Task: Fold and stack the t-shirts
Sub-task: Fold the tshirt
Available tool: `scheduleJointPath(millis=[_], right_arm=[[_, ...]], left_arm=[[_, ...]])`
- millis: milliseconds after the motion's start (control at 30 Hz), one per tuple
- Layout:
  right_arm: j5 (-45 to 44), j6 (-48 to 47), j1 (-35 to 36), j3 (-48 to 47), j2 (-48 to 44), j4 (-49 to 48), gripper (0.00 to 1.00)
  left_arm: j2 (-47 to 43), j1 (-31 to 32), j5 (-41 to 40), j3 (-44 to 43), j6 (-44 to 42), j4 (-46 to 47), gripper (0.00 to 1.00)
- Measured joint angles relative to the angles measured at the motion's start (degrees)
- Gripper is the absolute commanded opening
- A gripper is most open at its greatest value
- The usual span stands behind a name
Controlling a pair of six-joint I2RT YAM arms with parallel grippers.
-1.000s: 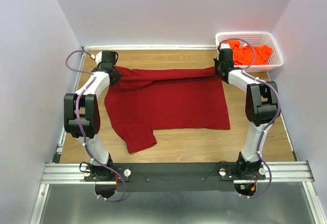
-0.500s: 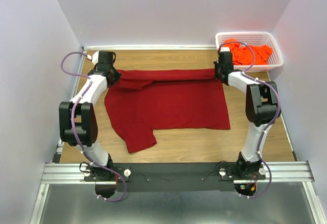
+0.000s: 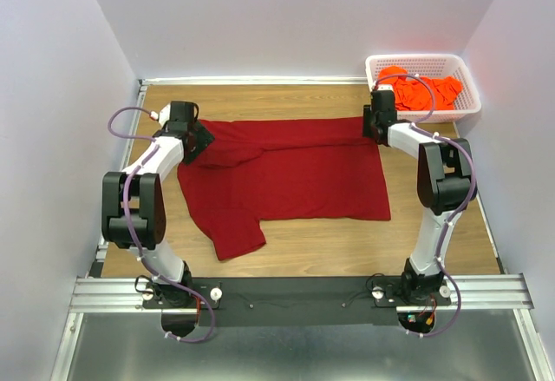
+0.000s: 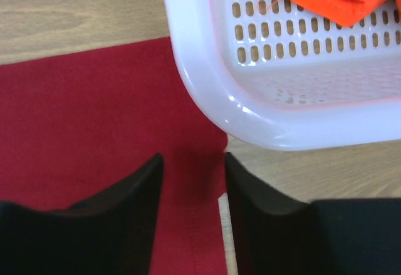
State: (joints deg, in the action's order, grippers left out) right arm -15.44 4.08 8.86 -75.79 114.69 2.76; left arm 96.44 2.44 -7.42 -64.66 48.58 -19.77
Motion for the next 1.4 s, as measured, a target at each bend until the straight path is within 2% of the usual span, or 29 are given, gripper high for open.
scheduleJointPath(millis=[33, 67, 167, 233, 300, 400, 433, 533, 767, 933, 1200, 1300, 1400], right_arm=[[0.11, 0.39, 0.00, -0.04, 0.00, 0.52, 0.66], [0.22, 1.14, 0.00, -0.15, -0.04, 1.20, 0.69], [1.46, 3.69, 0.00, -0.42, -0.61, 4.11, 0.77], [2.80, 5.46, 0.02, -0.39, -1.84, 6.51, 0.77], [4.57, 7.87, 0.15, 0.07, -4.39, 9.03, 0.76], [9.81, 11.28, 0.42, 1.97, -9.49, 11.10, 0.73], [11.19, 12.15, 0.46, 2.58, -10.75, 11.32, 0.71], [18.91, 16.44, 0.81, 6.73, -15.06, 12.07, 0.61], [26.51, 22.32, 1.31, 18.14, -17.90, 14.12, 0.56], [26.56, 25.31, 1.29, 24.63, -20.68, 15.19, 0.56], [20.11, 28.87, -0.57, 29.18, -26.53, 20.11, 0.59], [16.20, 28.79, -1.81, 30.23, -29.09, 24.33, 0.62], [14.23, 28.09, -2.25, 29.18, -29.79, 27.19, 0.64]], left_arm=[[-0.28, -0.09, 0.00, 0.13, 0.13, 0.07, 0.92], [-1.22, -0.13, 0.02, 0.55, -0.11, 0.17, 0.94], [-4.57, -0.13, -0.02, 1.66, -0.63, 0.09, 0.95], [-8.00, -0.13, -0.26, 2.29, -1.01, -0.02, 0.95], [-11.19, -0.13, -0.94, 3.37, -1.64, 0.33, 0.94], [-13.86, -0.13, -1.14, 5.77, -2.29, 0.70, 0.83], [-13.97, -0.11, -1.11, 6.93, -2.29, 0.92, 0.76], [-13.86, 0.55, -0.85, 11.41, -1.90, 0.46, 0.68], [-13.86, 5.66, 1.33, 19.06, 0.76, 0.07, 0.61], [-14.32, 8.22, 3.58, 23.74, 3.89, 0.37, 0.60], [-20.94, 10.56, 7.13, 29.53, 8.72, 0.57, 0.62], [-25.03, 12.31, 8.41, 31.01, 10.14, -1.68, 0.73], [-29.27, 13.05, 8.61, 30.25, 10.60, -4.37, 0.79]])
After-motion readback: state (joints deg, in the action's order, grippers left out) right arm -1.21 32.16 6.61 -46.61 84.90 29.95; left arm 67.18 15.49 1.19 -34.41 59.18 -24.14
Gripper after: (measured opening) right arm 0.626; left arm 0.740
